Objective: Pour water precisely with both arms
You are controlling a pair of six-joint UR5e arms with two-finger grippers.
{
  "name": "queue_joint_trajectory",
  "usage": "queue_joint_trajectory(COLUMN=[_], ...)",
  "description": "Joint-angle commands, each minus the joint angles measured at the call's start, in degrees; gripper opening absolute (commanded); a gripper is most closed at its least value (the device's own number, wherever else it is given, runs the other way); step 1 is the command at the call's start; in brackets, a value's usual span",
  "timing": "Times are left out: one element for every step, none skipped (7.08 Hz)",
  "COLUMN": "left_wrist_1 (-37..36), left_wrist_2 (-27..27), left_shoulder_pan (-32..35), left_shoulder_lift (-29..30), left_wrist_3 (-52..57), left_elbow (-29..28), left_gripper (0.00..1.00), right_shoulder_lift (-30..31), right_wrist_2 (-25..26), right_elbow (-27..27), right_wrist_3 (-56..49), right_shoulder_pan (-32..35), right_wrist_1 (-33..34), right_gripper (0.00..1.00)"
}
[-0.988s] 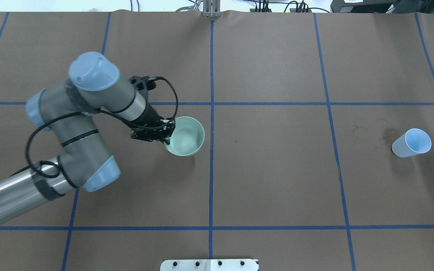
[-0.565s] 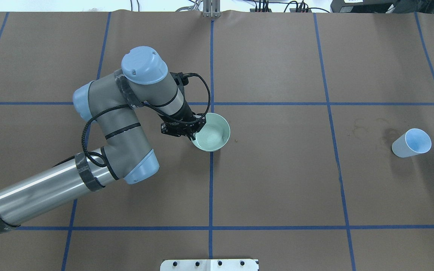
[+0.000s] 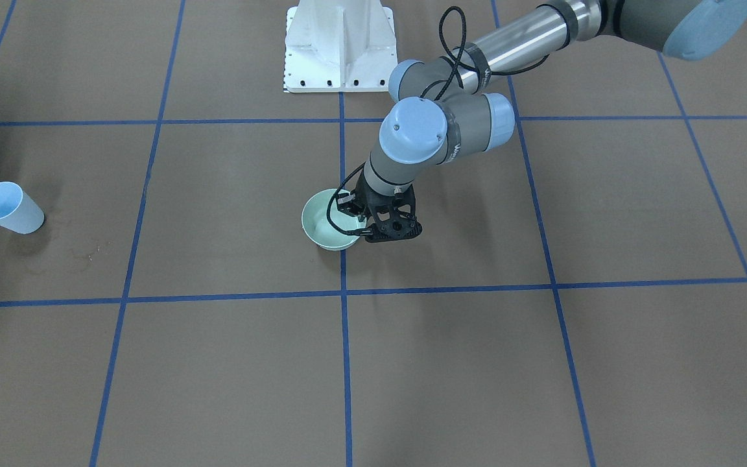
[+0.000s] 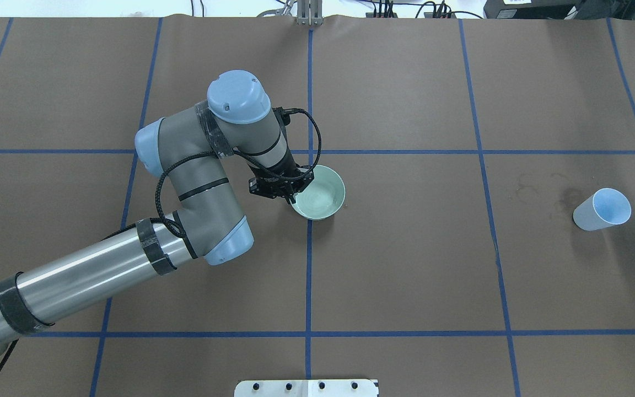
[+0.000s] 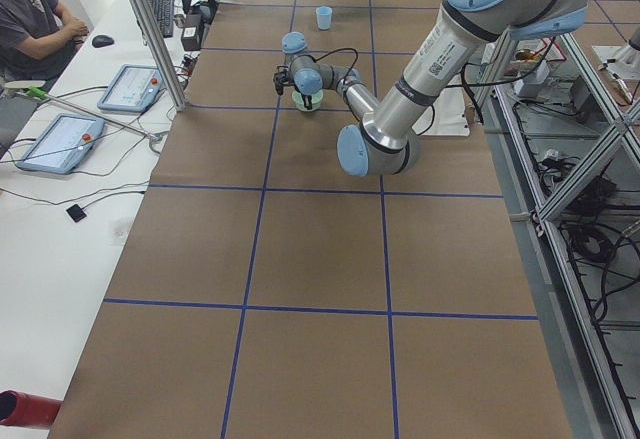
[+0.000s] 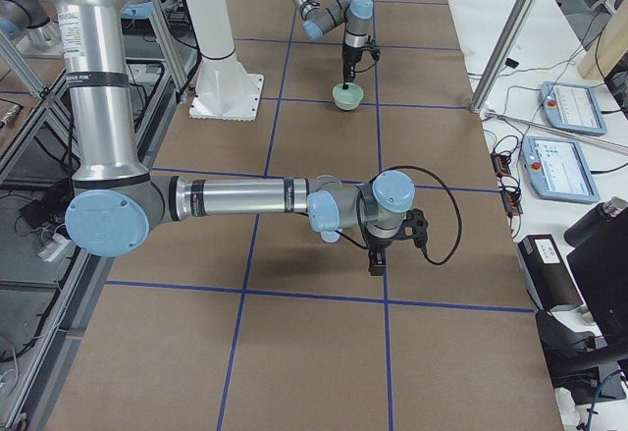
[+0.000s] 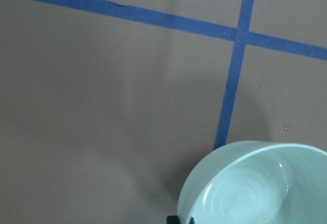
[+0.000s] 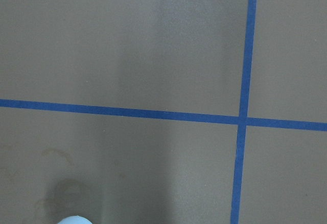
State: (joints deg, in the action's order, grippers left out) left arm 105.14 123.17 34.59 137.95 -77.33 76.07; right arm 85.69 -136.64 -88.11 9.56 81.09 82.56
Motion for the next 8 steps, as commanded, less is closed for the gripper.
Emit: queue_joint_trajectory(left_wrist_1=[0.07,0.07,0.07,0.07,0.07,0.07,0.07,0.07], left_wrist_2=[-0.04,-0.04,-0.04,-0.04,-0.04,-0.04,-0.04,-0.04], left_shoulder_pan=[0.04,0.13,0.13,0.22,0.22,0.22,0.22,0.22], left_shoulder_lift=[0.03,0.03,-0.14,-0.4,-0.4,-0.4,-0.4,-0.49], left_wrist_3=[0.08,0.08,0.08,0.08,0.08,0.08,0.08,0.08], left_elbow=[-0.31,-0.22,-0.31,-0.31,-0.31,-0.31,-0.31,-0.22], left_gripper=[0.0,0.0,0.0,0.0,0.0,0.0,0.24,0.54], right_shoulder_lift=[0.01,0.01,0.01,0.01,0.01,0.01,0.01,0.01], right_wrist_2=[-0.03,-0.03,-0.03,-0.03,-0.03,-0.03,-0.03,-0.03], right_elbow=[-0.22,-0.31,-0.31,-0.31,-0.31,-0.31,-0.31,-0.39], right_wrist_3=[-0.07,-0.07,-0.15,-0.07,-0.07,-0.07,-0.07,-0.5], right_shoulder_pan=[-0.05,-0.05,-0.05,-0.14,-0.31,-0.4,-0.4,-0.49], right_wrist_1=[-0.03,-0.03,-0.03,-0.03,-0.03,-0.03,-0.03,-0.11], right_gripper=[1.0,1.0,1.0,1.0,1.0,1.0,1.0,1.0])
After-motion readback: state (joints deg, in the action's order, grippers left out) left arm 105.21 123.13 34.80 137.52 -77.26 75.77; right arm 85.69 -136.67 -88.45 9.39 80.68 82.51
